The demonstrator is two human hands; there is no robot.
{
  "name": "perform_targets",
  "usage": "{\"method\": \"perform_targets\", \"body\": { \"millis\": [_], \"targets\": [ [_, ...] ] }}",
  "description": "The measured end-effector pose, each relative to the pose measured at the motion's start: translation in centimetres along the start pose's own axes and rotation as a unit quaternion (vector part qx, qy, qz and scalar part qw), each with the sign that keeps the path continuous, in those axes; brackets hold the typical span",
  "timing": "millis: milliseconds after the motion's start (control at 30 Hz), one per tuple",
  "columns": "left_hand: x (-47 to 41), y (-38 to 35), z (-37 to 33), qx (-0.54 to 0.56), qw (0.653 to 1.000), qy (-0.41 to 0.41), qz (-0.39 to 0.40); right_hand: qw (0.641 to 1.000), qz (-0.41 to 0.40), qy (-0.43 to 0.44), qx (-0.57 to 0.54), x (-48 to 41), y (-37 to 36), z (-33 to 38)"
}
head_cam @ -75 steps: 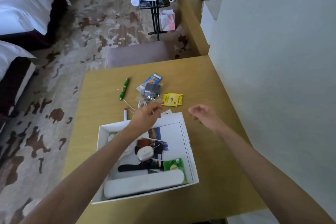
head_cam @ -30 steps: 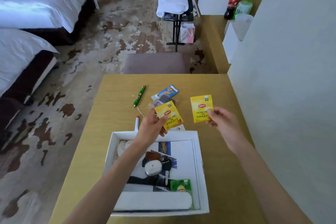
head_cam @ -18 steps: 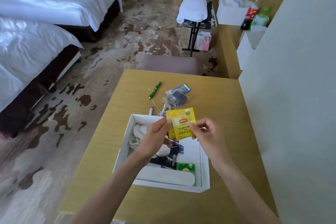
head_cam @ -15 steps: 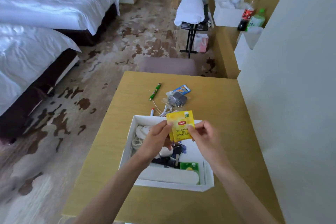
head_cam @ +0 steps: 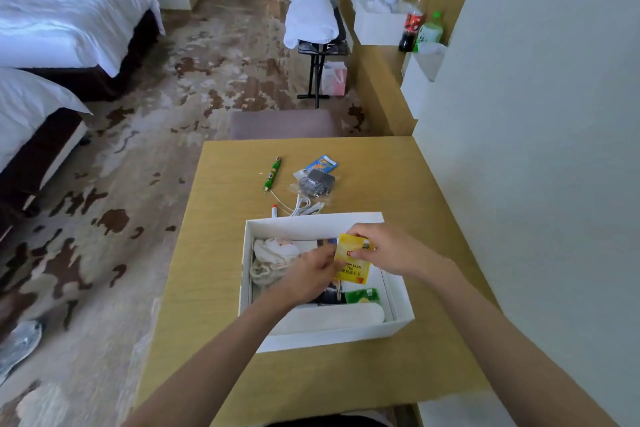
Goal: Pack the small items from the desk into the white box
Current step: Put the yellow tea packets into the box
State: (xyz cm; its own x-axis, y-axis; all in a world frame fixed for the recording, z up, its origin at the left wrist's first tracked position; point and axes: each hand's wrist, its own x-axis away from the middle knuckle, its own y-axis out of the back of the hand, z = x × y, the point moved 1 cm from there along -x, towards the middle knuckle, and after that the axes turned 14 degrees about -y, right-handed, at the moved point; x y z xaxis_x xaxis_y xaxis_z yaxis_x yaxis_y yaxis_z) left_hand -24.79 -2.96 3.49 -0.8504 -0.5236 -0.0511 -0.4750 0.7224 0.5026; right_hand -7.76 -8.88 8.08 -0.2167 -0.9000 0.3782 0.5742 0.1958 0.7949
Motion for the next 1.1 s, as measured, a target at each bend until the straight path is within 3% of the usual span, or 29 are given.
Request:
{"method": "perform_targets", "body": {
  "millis": [200, 467, 700, 833, 967, 1100],
  "targets": [
    [0.2, -1.8, 1.7, -0.136, 0.981, -0.012, 0.137, 0.985, 0.036, -0.036, 0.168, -0.5, -0.3, -1.7],
    [1.3, -1.7, 3.9, -0.189, 0.945, -0.004, 0.265, 0.964, 0.107, -0.026, 0.242, -2.6, -3.8, -2.2],
    [1.8, -1.7, 4.3, -0.157, 0.953, -0.002, 0.259, 0.953, 0.129, -0.026, 0.273, -3.8, -6.1, -3.0],
    [1.9, -1.8, 4.5, -0.151, 0.955, 0.003, 0.255, 0.966, 0.163, -0.058, 0.191, -4.7, -5.0, -3.6],
    [1.7, -2.0, 4.7, -0.150, 0.956, 0.013, 0.253, 0.955, 0.199, -0.074, 0.207, -4.8, -6.3, -3.9],
    [1.6, -2.0, 4.9, -0.149, 0.956, 0.018, 0.253, 0.963, 0.186, -0.073, 0.178, -4.9, -5.5, -3.9]
  ]
}}
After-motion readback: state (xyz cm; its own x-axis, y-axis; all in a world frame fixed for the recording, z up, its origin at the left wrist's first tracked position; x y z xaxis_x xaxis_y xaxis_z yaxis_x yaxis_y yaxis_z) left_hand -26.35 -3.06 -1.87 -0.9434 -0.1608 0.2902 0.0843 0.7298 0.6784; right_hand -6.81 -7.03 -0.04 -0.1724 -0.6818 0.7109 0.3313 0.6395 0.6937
